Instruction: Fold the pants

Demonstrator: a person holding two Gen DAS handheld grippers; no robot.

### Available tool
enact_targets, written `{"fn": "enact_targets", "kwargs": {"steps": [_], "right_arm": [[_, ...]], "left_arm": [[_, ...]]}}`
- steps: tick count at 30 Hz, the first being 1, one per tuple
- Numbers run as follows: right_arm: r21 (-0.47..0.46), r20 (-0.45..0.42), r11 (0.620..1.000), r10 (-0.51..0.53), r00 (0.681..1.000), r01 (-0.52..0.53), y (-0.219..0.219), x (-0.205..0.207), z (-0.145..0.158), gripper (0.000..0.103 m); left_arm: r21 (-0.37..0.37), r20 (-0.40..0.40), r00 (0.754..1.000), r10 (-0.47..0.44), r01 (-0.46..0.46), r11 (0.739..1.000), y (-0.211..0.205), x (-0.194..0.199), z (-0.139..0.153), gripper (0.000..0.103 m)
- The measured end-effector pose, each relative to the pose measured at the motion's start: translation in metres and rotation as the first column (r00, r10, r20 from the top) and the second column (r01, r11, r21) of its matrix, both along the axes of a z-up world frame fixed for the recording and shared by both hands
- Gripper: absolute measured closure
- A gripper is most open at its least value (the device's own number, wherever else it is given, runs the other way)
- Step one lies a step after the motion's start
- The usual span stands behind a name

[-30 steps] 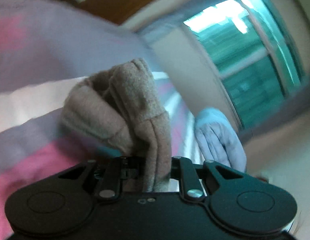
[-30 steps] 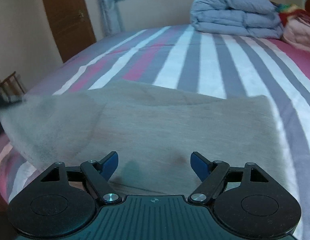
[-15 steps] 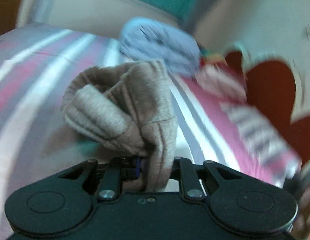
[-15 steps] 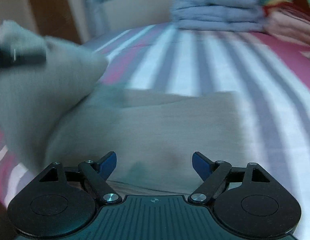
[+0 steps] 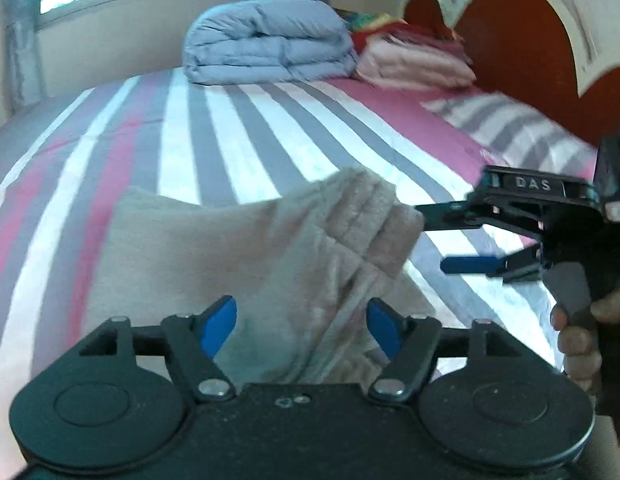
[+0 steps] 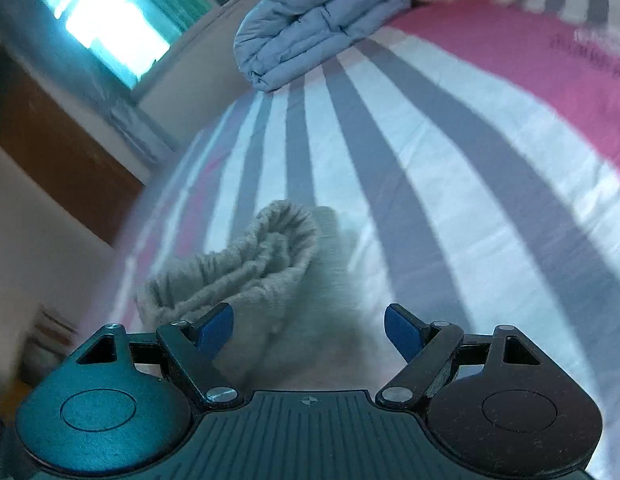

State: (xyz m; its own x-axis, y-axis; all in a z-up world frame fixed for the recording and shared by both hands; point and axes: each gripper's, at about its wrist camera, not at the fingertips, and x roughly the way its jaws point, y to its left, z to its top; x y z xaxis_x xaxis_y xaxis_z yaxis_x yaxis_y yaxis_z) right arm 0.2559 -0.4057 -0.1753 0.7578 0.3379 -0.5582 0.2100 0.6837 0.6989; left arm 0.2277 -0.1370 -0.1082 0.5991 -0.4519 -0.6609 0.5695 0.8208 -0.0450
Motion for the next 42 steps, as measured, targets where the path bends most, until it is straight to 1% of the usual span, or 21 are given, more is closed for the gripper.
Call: {"fn": "enact_targets", "kwargs": {"steps": [1, 6, 8, 11, 15, 17, 20, 22, 24, 25, 26, 28, 30, 32, 33, 34, 35, 36, 38, 40, 42], "right_arm": [[0.065, -0.005, 0.998, -0.01, 1.0, 0.011, -0.003, 0.001, -0.002, 0.02], [0.231, -0.045, 0.972, -0.034, 0.998, 0.044, -0.015, -0.003, -0.002, 0.017], [0.242, -0.049, 0.97, -0.022, 0.999, 0.033, -0.014, -0.005, 0.002, 0.011], [0.185, -0.098, 0.983, 0.03, 0.995, -0.011, 0.004, 0.001, 0.002, 0.011], [0.006, -0.16, 1.0, 0.031, 0.987, -0.031, 0.026, -0.001, 0.006, 0.012], [-0.071, -0.142, 0.994, 0.066, 0.988, -0.077, 0.041, -0.006, 0.012, 0.038], [-0.164, -0.086, 0.978, 0.115, 0.99, -0.128, 0.055, -0.008, 0.023, 0.054], [-0.268, -0.053, 0.95, 0.152, 0.987, -0.16, 0.067, -0.005, 0.036, 0.059], [-0.419, 0.009, 0.889, 0.207, 0.978, -0.184, 0.087, 0.0, 0.056, 0.062], [-0.497, 0.045, 0.847, 0.242, 0.969, -0.188, 0.098, 0.002, 0.068, 0.069], [-0.57, 0.084, 0.801, 0.281, 0.956, -0.185, 0.109, 0.004, 0.082, 0.082], [-0.639, 0.135, 0.744, 0.362, 0.922, -0.198, 0.122, 0.007, 0.104, 0.082], [-0.687, 0.14, 0.698, 0.401, 0.905, -0.203, 0.129, 0.01, 0.113, 0.082], [-0.695, 0.098, 0.681, 0.408, 0.908, -0.231, 0.123, 0.015, 0.107, 0.082], [-0.65, 0.039, 0.711, 0.384, 0.923, -0.268, 0.113, 0.021, 0.097, 0.081], [-0.57, -0.021, 0.767, 0.344, 0.939, -0.294, 0.1, 0.026, 0.083, 0.078], [-0.492, -0.067, 0.819, 0.304, 0.95, -0.296, 0.089, 0.028, 0.067, 0.064], [-0.416, -0.108, 0.868, 0.248, 0.963, -0.27, 0.076, 0.022, 0.053, 0.057], [-0.343, -0.105, 0.914, 0.194, 0.975, -0.218, 0.058, 0.005, 0.041, 0.037], [-0.279, -0.113, 0.942, 0.159, 0.981, -0.185, 0.048, -0.009, 0.035, 0.031], [-0.198, -0.148, 0.968, 0.128, 0.981, -0.156, 0.038, -0.016, 0.026, 0.031]], "left_arm": [[-0.019, 0.001, 0.999, 0.037, -0.037, 0.999, 0.01, 0.001, 0.003, 0.032], [-0.079, -0.046, 0.977, 0.208, -0.211, 0.974, 0.064, 0.017, 0.008, 0.032], [-0.074, -0.052, 0.958, 0.28, -0.284, 0.956, 0.079, 0.028, 0.004, 0.032], [-0.082, -0.114, 0.935, 0.335, -0.345, 0.935, 0.094, 0.044, -0.01, 0.034], [-0.077, -0.187, 0.921, 0.342, -0.361, 0.929, 0.098, 0.045, -0.032, 0.034], [-0.066, -0.168, 0.924, 0.343, -0.358, 0.931, 0.096, 0.041, -0.04, 0.034], [-0.066, -0.143, 0.928, 0.344, -0.356, 0.932, 0.095, 0.037, -0.043, 0.03], [-0.072, -0.138, 0.927, 0.349, -0.36, 0.93, 0.095, 0.037, -0.044, 0.03], [-0.095, -0.136, 0.923, 0.36, -0.374, 0.923, 0.098, 0.034, -0.044, 0.03], [-0.114, -0.14, 0.919, 0.368, -0.384, 0.916, 0.101, 0.033, -0.044, 0.03], [-0.132, -0.142, 0.915, 0.378, -0.396, 0.909, 0.103, 0.032, -0.044, 0.03], [-0.162, -0.152, 0.905, 0.397, -0.419, 0.893, 0.104, 0.033, -0.044, 0.03], [-0.167, -0.151, 0.903, 0.403, -0.425, 0.89, 0.1, 0.034, -0.044, 0.029], [-0.136, -0.132, 0.907, 0.4, -0.417, 0.899, 0.092, 0.033, -0.046, 0.027], [-0.122, -0.12, 0.91, 0.397, -0.41, 0.904, 0.089, 0.032, -0.046, 0.027], [-0.109, -0.109, 0.915, 0.389, -0.4, 0.91, 0.087, 0.031, -0.047, 0.027], [-0.106, -0.104, 0.917, 0.384, -0.394, 0.913, 0.087, 0.03, -0.046, 0.027], [-0.11, -0.108, 0.918, 0.382, -0.393, 0.913, 0.089, 0.03, -0.046, 0.027], [-0.121, -0.123, 0.917, 0.379, -0.393, 0.912, 0.093, 0.032, -0.046, 0.025], [-0.12, -0.136, 0.916, 0.376, -0.392, 0.912, 0.095, 0.034, -0.046, 0.025], [-0.127, -0.149, 0.913, 0.38, -0.399, 0.908, 0.099, 0.035, -0.045, 0.025]]}}
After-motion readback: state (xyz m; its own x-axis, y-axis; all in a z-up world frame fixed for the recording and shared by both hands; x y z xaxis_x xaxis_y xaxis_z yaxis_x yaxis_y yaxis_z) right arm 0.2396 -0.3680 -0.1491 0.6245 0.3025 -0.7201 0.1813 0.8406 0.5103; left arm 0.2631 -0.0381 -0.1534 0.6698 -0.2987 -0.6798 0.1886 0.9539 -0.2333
